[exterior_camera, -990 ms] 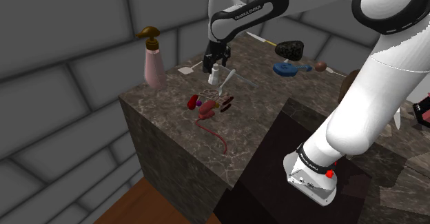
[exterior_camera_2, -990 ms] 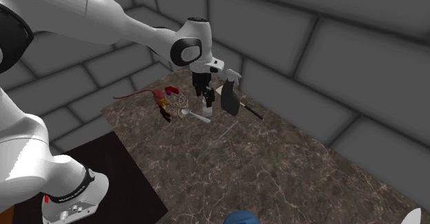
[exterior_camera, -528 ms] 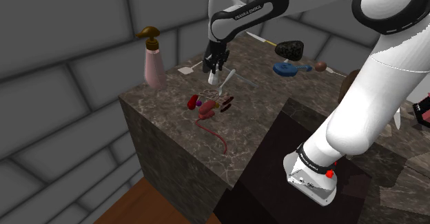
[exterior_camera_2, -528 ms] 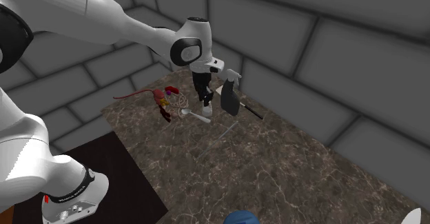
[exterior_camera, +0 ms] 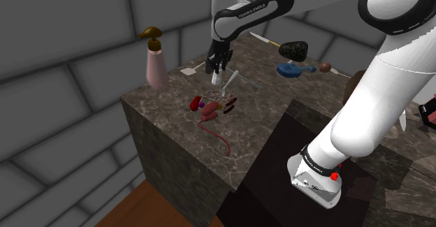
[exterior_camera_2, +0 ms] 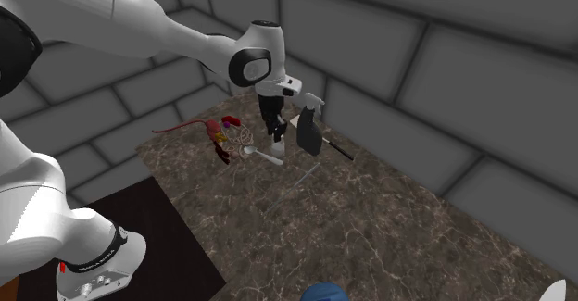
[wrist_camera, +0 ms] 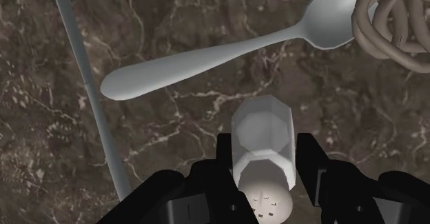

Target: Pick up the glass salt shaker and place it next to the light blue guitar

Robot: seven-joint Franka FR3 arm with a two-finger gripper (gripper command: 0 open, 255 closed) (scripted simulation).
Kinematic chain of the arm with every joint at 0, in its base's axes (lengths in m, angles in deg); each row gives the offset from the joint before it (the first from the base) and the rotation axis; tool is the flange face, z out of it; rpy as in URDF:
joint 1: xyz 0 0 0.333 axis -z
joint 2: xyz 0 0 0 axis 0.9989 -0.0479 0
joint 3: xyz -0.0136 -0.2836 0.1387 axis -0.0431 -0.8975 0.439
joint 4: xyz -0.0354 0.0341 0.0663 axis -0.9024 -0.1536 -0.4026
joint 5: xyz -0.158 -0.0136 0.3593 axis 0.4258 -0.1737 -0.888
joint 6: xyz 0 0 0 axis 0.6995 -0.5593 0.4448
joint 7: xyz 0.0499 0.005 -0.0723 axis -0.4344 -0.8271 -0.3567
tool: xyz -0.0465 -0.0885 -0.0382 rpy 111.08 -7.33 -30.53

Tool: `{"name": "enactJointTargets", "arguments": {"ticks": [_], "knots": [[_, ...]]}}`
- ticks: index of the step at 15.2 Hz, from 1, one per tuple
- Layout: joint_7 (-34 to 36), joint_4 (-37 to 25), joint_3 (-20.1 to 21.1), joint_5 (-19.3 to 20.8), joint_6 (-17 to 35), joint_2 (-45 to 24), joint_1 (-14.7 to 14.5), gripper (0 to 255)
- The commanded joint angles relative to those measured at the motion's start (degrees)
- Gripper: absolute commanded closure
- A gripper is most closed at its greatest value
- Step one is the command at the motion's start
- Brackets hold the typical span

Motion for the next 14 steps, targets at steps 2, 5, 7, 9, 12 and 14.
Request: {"name": "enactJointTargets", "arguments": {"ticks": [2,5,7,9,12,14], "knots": [[-0.24,-0.78,0.07,-0.23,-1.92,1.14,-0.04,255],[-0.56,-1.85,0.12,-0.45,-4.02,2.19,-0.04,255],[-0.76,-2.63,0.14,-0.59,-5.43,2.84,-0.05,255],[-0.96,-3.45,0.17,-0.71,-6.85,3.44,-0.06,255],[-1.25,-4.79,0.20,-0.89,-8.99,4.26,-0.07,255],[-1.44,-5.75,0.21,-0.99,-10.43,4.75,-0.08,255]]}}
